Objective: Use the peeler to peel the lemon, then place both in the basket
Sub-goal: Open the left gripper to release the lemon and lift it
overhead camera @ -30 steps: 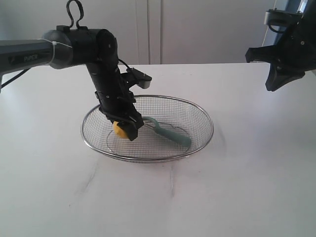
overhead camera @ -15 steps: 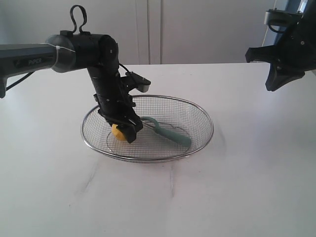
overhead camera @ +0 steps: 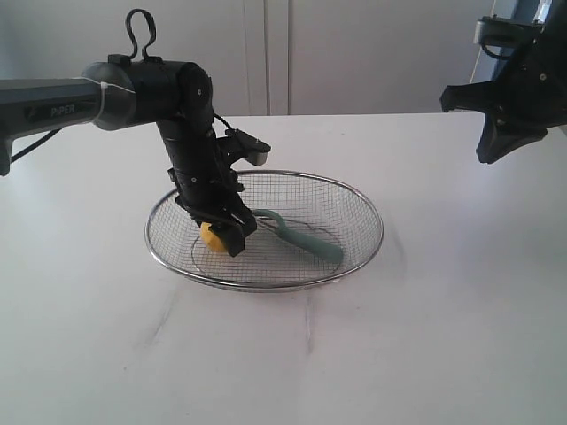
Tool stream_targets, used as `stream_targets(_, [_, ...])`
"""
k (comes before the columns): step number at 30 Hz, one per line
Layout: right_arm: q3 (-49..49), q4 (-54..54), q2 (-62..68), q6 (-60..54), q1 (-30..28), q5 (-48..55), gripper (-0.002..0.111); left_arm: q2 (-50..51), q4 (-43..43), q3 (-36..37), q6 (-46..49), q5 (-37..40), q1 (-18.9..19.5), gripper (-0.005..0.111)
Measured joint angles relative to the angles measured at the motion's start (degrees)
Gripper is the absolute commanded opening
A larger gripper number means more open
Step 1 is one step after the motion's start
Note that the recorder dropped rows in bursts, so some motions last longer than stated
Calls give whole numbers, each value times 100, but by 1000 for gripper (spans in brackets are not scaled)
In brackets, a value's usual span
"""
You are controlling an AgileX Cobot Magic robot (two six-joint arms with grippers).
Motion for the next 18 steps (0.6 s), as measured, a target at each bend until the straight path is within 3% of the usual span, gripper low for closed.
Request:
stream_targets(4, [0, 0, 0, 0, 0, 0, 0, 0, 0, 0, 0, 0, 0, 60])
stream_targets(7, [0, 0, 0, 0, 0, 0, 0, 0, 0, 0, 0, 0, 0, 73])
stream_targets(18, [0, 0, 0, 0, 0, 0, 0, 0, 0, 0, -11, 11, 0, 77])
